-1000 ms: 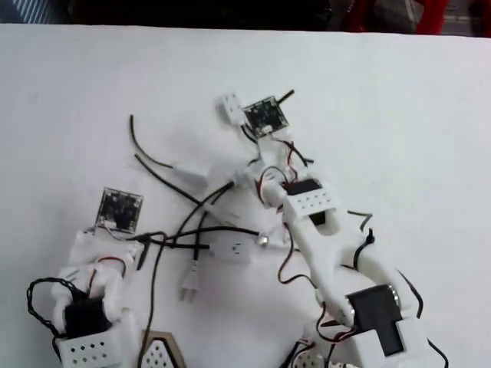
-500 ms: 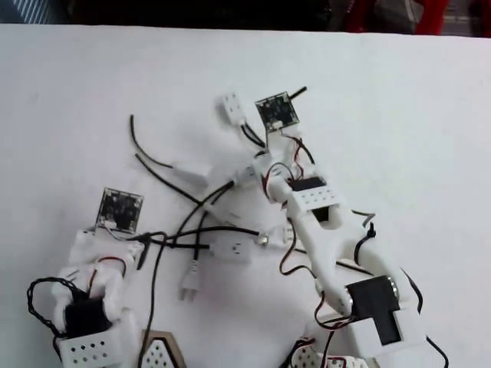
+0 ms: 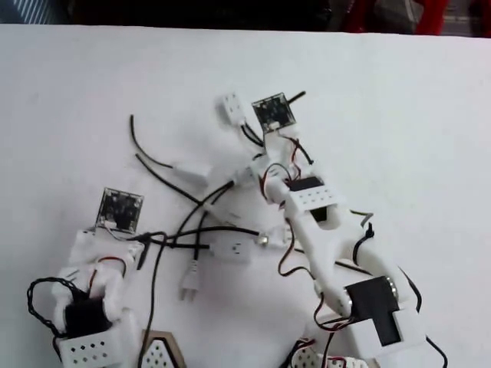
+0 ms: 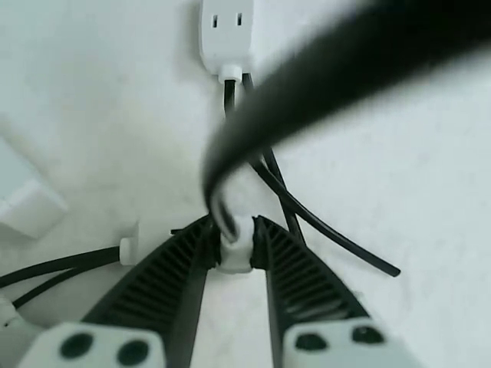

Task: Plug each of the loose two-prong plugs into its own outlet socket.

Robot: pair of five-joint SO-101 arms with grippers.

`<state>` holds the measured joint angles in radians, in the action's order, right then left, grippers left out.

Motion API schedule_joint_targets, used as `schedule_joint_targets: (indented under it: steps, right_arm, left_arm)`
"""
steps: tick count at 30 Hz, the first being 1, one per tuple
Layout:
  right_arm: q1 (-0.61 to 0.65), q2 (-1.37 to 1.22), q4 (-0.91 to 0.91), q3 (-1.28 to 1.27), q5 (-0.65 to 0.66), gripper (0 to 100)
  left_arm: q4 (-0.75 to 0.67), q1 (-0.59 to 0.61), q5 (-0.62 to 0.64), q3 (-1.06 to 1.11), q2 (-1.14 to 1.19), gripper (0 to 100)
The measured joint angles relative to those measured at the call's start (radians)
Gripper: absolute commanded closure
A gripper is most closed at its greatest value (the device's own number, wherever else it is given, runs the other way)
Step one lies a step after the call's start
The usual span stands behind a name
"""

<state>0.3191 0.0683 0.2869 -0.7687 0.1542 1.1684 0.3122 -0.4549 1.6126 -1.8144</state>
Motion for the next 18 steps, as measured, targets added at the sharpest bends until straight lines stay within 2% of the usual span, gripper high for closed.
schedule_joint_targets:
  steps: [18]
  right_arm:
    - [0.005, -0.048, 0.011, 0.003, 0.083, 98.1]
  left_arm:
    - [0.000, 0.000, 0.000, 0.000, 0.000, 73]
